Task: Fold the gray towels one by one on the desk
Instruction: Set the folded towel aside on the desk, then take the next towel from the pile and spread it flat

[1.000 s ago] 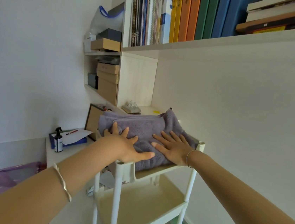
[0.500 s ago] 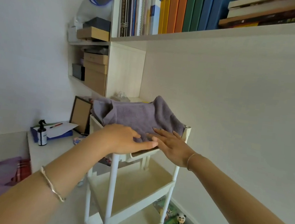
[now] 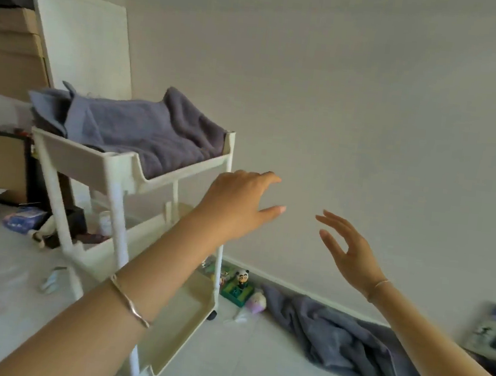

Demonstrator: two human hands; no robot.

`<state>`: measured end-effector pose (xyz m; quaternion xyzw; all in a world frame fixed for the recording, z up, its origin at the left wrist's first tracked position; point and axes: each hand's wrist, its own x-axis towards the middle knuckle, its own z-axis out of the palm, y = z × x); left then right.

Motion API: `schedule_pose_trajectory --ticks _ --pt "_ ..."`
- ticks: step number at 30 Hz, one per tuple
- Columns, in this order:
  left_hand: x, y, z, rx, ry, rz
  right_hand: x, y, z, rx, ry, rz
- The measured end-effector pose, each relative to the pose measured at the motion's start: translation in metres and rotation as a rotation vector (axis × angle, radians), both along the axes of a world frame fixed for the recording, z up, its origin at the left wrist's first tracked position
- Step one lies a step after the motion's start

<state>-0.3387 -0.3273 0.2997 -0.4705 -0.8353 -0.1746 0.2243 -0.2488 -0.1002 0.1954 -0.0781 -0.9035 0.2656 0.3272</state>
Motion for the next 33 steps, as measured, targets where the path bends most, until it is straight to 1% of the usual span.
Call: schedule_pose_trajectory --ticks 3,5,7,11,13,18,22,24,26,29,33 --pt "0.018 0.044 -0.047 -0.117 -0.154 -0.108 0.064 0.024 -0.031 -0.023 -0.027 -0.173" --pt "0.029 0.071 -0.076 -0.171 -0.221 -0.167 0.101 0.034 -0.044 -0.033 -0.042 -0.263" --pt "0.054 0.100 -0.105 -0.213 -0.294 -0.252 0.147 0.043 -0.062 -0.094 -0.079 -0.374" --pt "0.132 0.148 -0.157 -0.250 -0.406 -0.417 0.244 0.048 -0.102 -0.217 -0.128 -0.569" --pt "0.180 0.169 -0.176 -0.277 -0.433 -0.504 0.297 0.051 -0.123 -0.246 -0.178 -0.675" --pt "0.277 0.199 -0.210 -0.377 -0.480 -0.632 0.416 0.051 -0.167 -0.346 -0.274 -0.889" --pt "0.344 0.221 -0.233 -0.459 -0.556 -0.643 0.506 0.050 -0.188 -0.426 -0.294 -0.972" --pt "0.372 0.231 -0.242 -0.485 -0.622 -0.655 0.538 0.057 -0.191 -0.444 -0.312 -0.997" --pt "0.407 0.241 -0.251 -0.510 -0.646 -0.657 0.572 0.069 -0.192 -0.467 -0.307 -1.003" --pt "0.448 0.257 -0.264 -0.534 -0.685 -0.648 0.609 0.089 -0.193 -0.471 -0.278 -0.968" --pt "0.478 0.280 -0.279 -0.501 -0.762 -0.636 0.630 0.113 -0.197 -0.483 -0.289 -0.927"
